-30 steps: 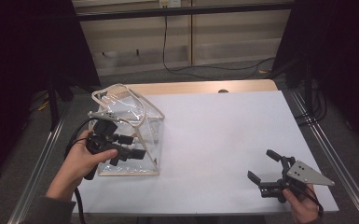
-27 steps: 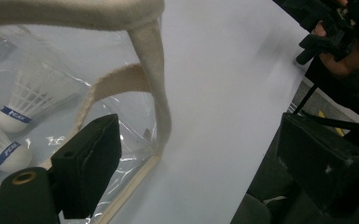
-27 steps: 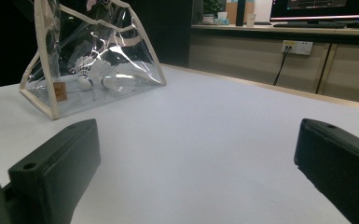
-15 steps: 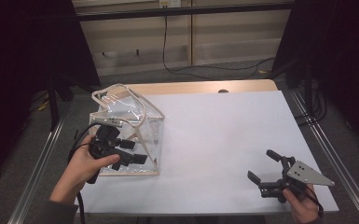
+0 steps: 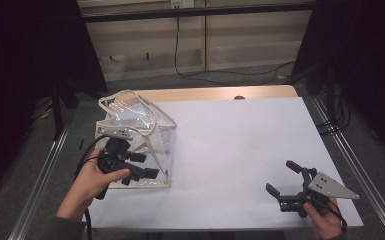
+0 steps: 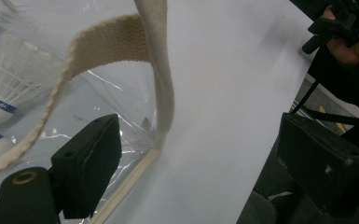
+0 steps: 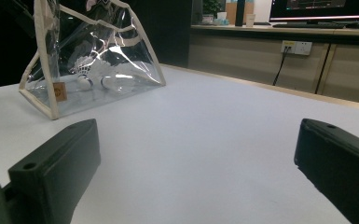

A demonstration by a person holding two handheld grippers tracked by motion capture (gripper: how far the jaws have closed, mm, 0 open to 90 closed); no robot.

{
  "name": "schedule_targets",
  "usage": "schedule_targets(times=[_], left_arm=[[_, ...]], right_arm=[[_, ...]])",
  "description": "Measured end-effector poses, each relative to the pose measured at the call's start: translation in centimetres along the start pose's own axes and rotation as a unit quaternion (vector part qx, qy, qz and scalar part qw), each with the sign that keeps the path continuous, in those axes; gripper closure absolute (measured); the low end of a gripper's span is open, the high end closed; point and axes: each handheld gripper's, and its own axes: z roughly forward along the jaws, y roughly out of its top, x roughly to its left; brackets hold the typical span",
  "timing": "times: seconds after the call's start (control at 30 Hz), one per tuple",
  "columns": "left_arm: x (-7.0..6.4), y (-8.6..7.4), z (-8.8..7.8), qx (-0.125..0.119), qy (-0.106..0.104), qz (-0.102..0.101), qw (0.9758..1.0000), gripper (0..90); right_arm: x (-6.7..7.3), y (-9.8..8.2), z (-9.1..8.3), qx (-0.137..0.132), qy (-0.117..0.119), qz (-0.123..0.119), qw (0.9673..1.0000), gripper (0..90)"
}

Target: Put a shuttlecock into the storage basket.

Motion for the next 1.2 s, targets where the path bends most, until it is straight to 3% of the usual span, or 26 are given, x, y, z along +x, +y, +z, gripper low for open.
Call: schedule_targets(times=[1.2], left_arm=[[1.0,-2.7,2.1,0.001,0.005,-0.001,1.0000,14.0]], right_arm=[[0.0,0.0,-0.1,0.001,-0.001,-0.001,1.0000,0.1]])
